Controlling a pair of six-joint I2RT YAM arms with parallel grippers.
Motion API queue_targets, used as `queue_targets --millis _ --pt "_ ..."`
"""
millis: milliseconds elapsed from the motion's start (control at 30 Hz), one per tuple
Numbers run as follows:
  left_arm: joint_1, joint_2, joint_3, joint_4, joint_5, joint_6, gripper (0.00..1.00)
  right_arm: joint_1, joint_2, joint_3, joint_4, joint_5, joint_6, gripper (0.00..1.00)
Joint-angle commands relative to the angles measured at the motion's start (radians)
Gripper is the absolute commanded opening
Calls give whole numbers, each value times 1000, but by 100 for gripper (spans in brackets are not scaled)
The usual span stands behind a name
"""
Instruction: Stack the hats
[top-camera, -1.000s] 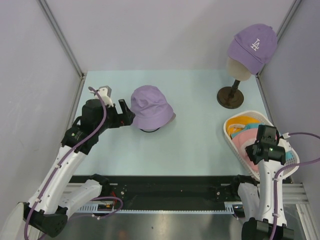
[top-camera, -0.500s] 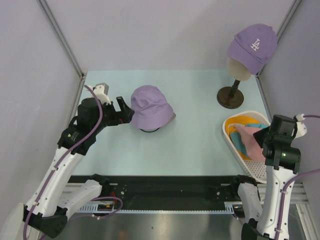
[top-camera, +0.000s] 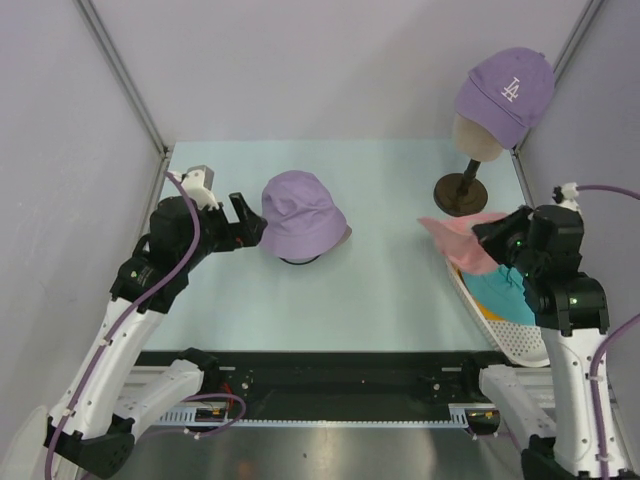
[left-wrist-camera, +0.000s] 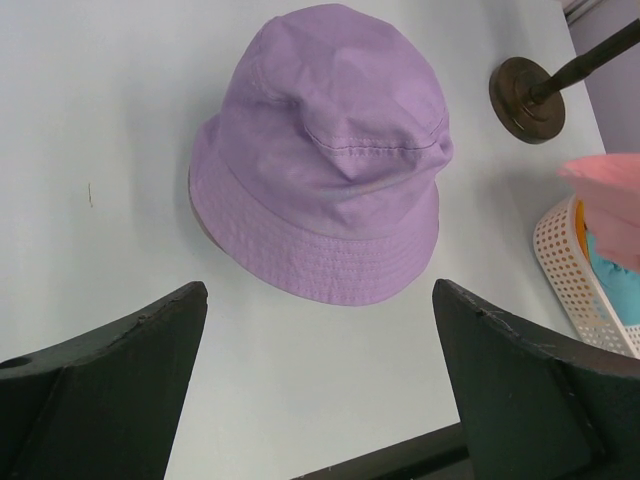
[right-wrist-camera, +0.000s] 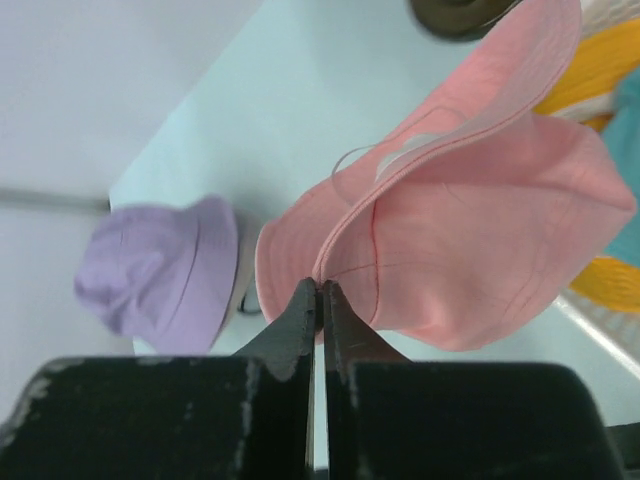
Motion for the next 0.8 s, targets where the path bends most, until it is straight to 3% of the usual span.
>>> queue_targets --millis 0,100,200,567,767 --pt "-3 3 35 -12 -11 17 100 276 50 12 67 186 19 0" --pt "-3 12 49 -27 -23 27 100 522 140 55 62 370 21 0" --pt "-3 18 69 -41 -34 33 100 667 252 138 41 504 -5 0" --pt "-3 29 124 -51 -68 133 100 706 377 322 79 497 -128 0" --pt "-13 33 127 72 121 156 100 737 432 411 73 495 -174 0"
